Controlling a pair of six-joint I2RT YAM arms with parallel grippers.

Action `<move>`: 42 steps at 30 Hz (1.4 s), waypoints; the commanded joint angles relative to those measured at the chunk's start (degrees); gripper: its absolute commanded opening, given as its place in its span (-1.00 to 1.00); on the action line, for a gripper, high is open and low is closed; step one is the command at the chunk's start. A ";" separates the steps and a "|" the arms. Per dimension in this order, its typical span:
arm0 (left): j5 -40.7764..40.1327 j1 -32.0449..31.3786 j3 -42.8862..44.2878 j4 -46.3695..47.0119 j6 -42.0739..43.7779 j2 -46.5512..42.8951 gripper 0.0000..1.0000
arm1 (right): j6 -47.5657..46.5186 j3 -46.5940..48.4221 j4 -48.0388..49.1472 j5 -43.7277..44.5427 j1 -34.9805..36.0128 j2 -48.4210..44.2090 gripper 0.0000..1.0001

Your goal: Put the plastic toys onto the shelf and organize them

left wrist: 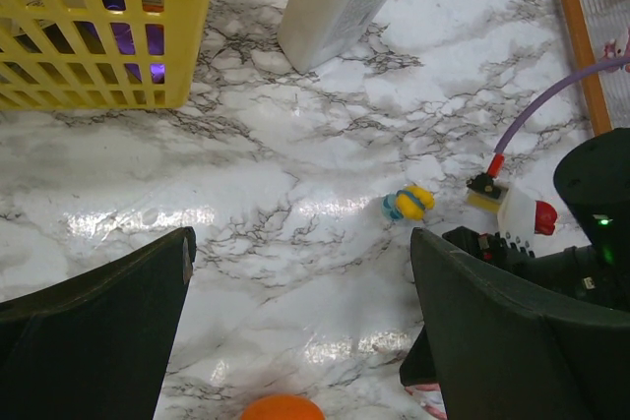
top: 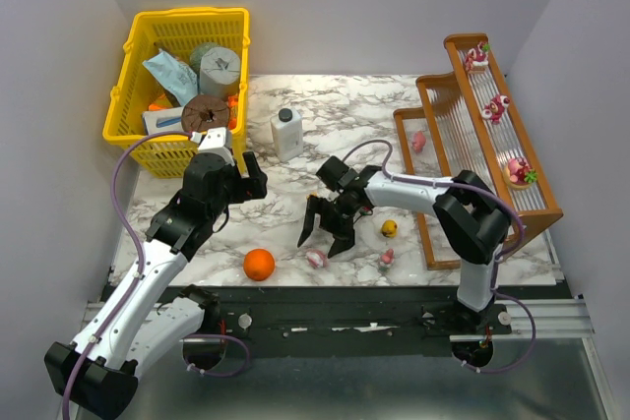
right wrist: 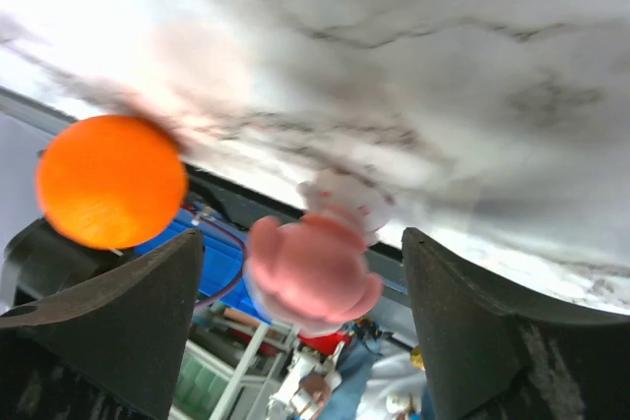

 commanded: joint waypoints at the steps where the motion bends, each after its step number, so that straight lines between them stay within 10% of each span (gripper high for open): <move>1: 2.33 -0.05 0.65 -1.47 -0.85 -1.60 0.98 | -2.13 3.08 -3.11 6.24 -0.50 -4.81 0.89; 20: 28.70 -1.36 -7.68 -2.46 -33.70 -11.00 0.89 | -10.73 7.81 -18.14 37.25 -0.33 -30.81 0.99; 27: 13.43 -12.51 -20.10 3.81 -50.85 -19.89 0.74 | -20.14 16.95 -23.14 42.11 -0.42 -33.46 0.99; 42: -17.52 -47.14 -8.40 -6.21 -75.26 5.77 0.74 | -27.36 19.43 -23.94 41.23 -0.42 -37.95 0.99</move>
